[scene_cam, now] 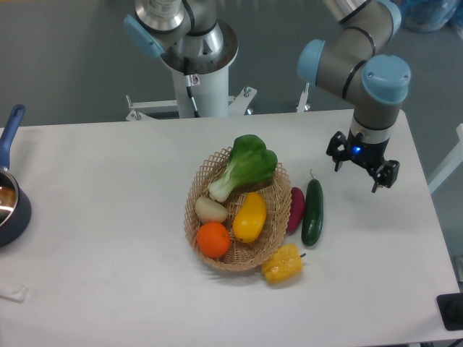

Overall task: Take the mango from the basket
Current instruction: 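Move the open gripper over the basket toward the yellow mango, then lower the gripper onto the yellow mango and close on it, then lift the held yellow mango up and out of the basket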

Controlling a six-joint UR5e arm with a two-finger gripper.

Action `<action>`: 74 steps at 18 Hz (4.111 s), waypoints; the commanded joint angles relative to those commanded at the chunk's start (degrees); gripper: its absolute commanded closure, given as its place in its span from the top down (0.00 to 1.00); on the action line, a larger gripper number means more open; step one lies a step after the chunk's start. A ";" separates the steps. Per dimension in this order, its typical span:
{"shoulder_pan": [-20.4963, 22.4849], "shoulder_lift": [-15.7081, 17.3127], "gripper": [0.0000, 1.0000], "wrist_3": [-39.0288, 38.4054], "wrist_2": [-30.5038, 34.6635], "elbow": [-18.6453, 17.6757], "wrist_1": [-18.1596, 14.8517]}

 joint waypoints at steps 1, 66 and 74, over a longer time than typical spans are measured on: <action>-0.09 0.00 1.00 -0.09 0.00 0.09 0.09; -19.78 2.36 0.33 -32.25 1.24 -4.13 0.09; -12.05 5.98 0.35 -31.64 -2.46 -0.89 -0.09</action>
